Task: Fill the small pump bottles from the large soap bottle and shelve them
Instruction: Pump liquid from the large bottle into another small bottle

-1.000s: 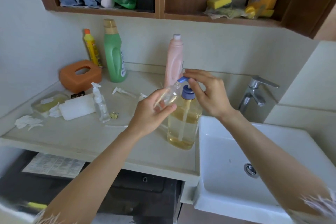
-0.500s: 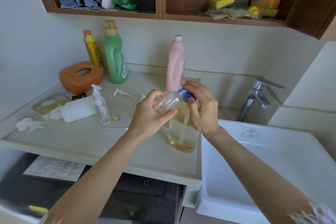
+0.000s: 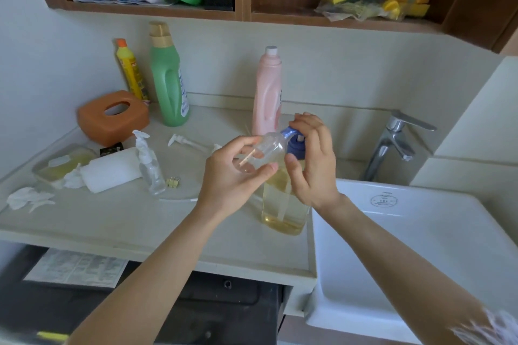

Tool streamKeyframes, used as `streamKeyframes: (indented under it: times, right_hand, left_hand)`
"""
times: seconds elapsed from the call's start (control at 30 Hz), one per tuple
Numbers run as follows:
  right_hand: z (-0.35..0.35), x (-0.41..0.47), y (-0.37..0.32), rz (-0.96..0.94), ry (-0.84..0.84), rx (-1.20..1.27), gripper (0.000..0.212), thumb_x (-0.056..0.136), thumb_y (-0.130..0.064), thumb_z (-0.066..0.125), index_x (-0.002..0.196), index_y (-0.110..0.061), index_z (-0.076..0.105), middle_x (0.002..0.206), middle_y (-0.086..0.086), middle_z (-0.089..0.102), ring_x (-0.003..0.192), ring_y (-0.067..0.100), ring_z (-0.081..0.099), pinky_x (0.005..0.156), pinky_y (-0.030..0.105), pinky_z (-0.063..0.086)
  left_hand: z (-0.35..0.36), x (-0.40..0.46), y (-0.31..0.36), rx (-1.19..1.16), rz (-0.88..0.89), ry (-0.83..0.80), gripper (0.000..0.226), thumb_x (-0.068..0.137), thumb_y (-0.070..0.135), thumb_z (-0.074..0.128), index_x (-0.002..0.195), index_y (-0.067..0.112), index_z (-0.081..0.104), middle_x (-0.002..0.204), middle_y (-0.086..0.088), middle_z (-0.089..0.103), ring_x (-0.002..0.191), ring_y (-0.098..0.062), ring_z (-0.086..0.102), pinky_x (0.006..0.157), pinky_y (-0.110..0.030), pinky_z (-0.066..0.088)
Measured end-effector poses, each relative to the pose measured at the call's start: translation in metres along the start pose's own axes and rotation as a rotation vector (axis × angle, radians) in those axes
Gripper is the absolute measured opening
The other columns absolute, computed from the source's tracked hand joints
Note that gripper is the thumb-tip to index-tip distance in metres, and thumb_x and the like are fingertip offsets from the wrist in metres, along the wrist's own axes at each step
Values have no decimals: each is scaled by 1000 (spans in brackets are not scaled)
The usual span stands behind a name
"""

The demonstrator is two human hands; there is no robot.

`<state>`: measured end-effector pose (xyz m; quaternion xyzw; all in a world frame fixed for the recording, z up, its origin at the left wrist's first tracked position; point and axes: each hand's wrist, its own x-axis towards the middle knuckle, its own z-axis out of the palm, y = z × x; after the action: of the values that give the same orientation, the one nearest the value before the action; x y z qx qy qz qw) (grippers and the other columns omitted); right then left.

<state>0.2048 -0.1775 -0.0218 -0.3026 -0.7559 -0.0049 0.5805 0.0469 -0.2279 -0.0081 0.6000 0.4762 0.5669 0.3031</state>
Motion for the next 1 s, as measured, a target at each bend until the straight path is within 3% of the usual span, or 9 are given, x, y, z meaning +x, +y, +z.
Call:
streamKeyframes:
  times: [0.13,0.23,0.33,0.43,0.57,0.67,0.8,1.0]
  right_hand:
    - [5,-9,9,2,32,-106,51,95,-36,35,106,7,60,113,17,61,115,30,52,93,42,42]
    - [8,-12,5,16,26,-125,56,97,-40,31,105,7,61,111,17,62,113,28,53,93,40,43]
    - [1,-2,-4,48,-17,-107,59,98,-44,30,107,6,61,112,16,60,111,25,52,96,27,40]
    - [-13,12,-7,49,-54,-114,59,99,-47,28,107,-1,63,112,9,62,104,22,57,90,17,40]
    - [-17,12,-10,51,-77,-121,60,99,-46,29,111,1,64,117,11,62,112,24,56,97,21,40]
    - [-8,3,-11,23,7,-131,48,94,-32,38,109,8,62,115,18,60,115,29,53,100,26,38]
    - [7,-5,-8,14,80,-153,41,88,-23,41,102,7,63,107,18,62,110,28,52,93,37,42]
    - [7,-11,-3,25,30,-180,42,90,-26,38,104,2,65,109,13,63,109,23,52,87,42,45]
  left_hand:
    - [-1,2,-9,14,-34,-34,43,71,14,84,111,17,68,100,-4,71,90,-18,68,75,-16,51]
    - [-2,3,-11,-3,-48,-46,43,71,14,84,111,16,68,101,-2,71,90,-14,68,76,-16,51]
    - [-5,4,-6,-25,-32,-60,40,71,11,84,105,25,67,99,2,71,84,-8,67,74,-13,49]
    - [-7,7,2,-24,-5,-64,40,66,22,78,104,30,67,99,6,71,74,-9,65,72,-15,50]
    - [-5,6,4,-21,-28,-69,46,65,27,74,110,21,68,99,6,72,67,-9,63,71,-20,52]
    - [-4,5,2,-26,-28,-68,48,65,27,75,112,19,68,99,3,72,72,-13,65,73,-23,54]
    - [-5,4,-6,0,-51,-74,41,71,15,82,110,20,68,100,6,71,76,-7,65,74,-17,51]
    - [-6,3,-7,34,-85,-60,42,72,12,82,111,20,69,100,4,70,70,-10,62,70,-17,52]
